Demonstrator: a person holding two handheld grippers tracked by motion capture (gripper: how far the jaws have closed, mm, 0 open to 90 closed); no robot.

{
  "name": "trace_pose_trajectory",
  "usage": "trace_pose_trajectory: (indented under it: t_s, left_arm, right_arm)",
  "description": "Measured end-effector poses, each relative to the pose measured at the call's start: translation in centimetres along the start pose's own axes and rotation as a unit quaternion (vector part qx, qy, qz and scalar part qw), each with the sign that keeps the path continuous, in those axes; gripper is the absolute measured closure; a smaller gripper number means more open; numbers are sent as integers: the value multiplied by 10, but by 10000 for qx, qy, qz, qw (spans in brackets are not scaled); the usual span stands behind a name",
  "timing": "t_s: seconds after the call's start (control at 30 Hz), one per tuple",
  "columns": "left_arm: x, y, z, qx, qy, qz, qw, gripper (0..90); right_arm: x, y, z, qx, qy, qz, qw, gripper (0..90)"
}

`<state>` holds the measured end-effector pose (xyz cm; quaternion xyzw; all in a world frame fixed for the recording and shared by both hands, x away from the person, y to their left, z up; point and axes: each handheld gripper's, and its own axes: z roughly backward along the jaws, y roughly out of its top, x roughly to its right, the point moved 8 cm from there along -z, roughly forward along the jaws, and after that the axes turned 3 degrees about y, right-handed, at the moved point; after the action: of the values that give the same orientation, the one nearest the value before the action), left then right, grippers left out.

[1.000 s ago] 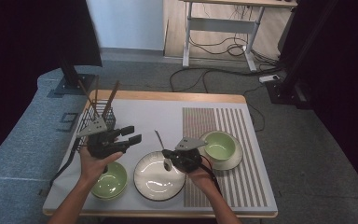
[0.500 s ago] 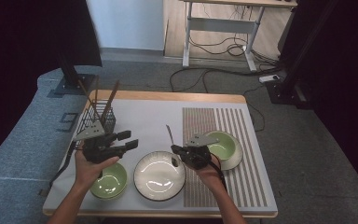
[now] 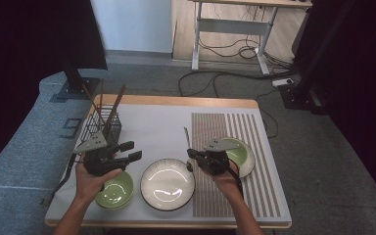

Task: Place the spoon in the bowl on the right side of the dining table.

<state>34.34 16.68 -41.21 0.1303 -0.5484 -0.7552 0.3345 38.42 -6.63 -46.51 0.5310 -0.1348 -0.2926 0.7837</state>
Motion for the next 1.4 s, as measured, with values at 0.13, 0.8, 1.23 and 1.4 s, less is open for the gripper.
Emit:
trace_pose_trajectory:
  t_s: [0.13, 0.8, 1.23, 1.4]
  left_arm:
    - [2, -5, 1, -22, -44, 23, 10000, 475]
    - [-3, -23, 1, -42, 36, 74, 10000, 472]
    - [-7, -29, 3, -23, 57, 136, 9999, 468]
    - [-9, -31, 4, -23, 55, 168, 9998, 468]
  right_arm:
    - [3, 0, 3, 29, -54, -27, 10000, 894]
    - [29, -2, 20, 178, -380, -300, 9987, 894]
    - [45, -2, 32, 289, -601, -468, 9967, 894]
    - [53, -2, 40, 370, -719, -539, 9953, 894]
